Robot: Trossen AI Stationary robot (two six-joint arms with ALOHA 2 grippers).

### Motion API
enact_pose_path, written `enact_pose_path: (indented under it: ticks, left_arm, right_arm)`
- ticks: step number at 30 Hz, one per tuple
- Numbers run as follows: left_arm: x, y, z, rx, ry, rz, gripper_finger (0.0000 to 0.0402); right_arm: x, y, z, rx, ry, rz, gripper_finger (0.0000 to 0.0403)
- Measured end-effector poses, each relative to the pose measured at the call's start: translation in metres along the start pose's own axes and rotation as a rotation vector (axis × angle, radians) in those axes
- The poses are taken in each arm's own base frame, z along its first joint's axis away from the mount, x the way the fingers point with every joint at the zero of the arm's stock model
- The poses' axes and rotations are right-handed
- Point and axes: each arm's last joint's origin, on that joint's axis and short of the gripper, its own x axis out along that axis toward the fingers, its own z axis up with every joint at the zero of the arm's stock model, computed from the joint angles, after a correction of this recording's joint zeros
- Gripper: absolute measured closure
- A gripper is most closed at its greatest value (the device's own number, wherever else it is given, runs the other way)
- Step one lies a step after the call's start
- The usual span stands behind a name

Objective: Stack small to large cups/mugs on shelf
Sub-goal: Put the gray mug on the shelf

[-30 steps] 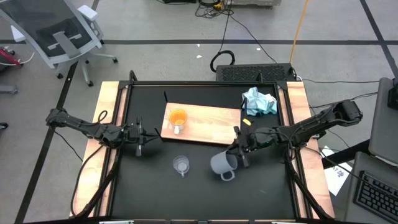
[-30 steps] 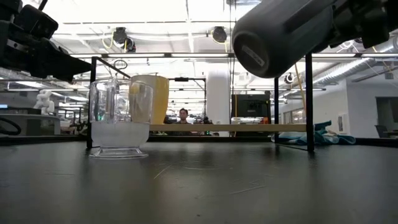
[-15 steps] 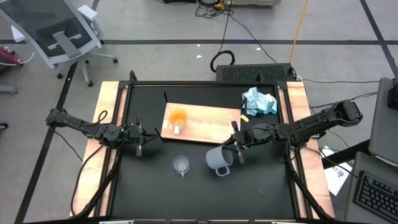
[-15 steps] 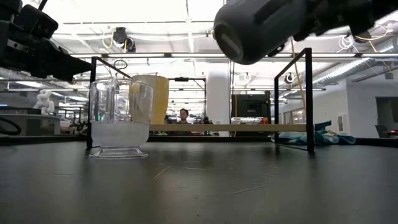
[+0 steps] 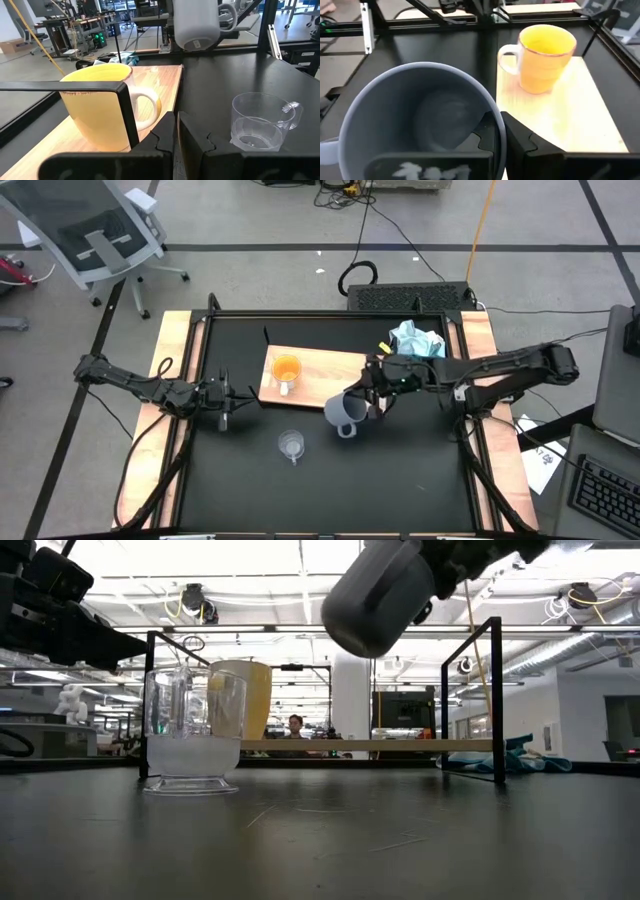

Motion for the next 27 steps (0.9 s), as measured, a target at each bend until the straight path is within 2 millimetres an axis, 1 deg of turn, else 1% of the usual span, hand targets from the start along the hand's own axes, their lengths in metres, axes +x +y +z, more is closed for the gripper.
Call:
enact_pose_path:
  ticks: [4, 12, 16, 21, 24, 27]
  left_arm:
    - [0.0, 0.0, 0.0, 0.008, 0.0, 0.0, 0.0376]
    - [0.0, 0.0, 0.0, 0.009, 0.0, 0.0, 0.0376]
    - [0.0, 0.0, 0.0, 0.009, 0.0, 0.0, 0.0376]
    - [0.0, 0.0, 0.0, 0.01, 0.0, 0.0, 0.0376]
    - [0.0, 0.0, 0.0, 0.016, 0.0, 0.0, 0.0376]
    - [0.0, 0.0, 0.0, 0.017, 0.0, 0.0, 0.0376]
  right_arm:
    - [0.011, -0.003, 0.009, 0.01, 0.059, 0.016, 0.0399]
    - [0.033, -0.018, 0.024, 0.042, 0.236, -0.036, 0.0399]
    - [0.043, -0.026, 0.032, 0.056, 0.257, -0.056, 0.0399]
    - [0.049, -0.036, 0.036, 0.077, 0.309, -0.081, 0.0399]
    - [0.051, -0.042, 0.037, 0.094, 0.37, -0.098, 0.0399]
    - [0.057, -0.047, 0.038, 0.105, 0.403, -0.11, 0.0399]
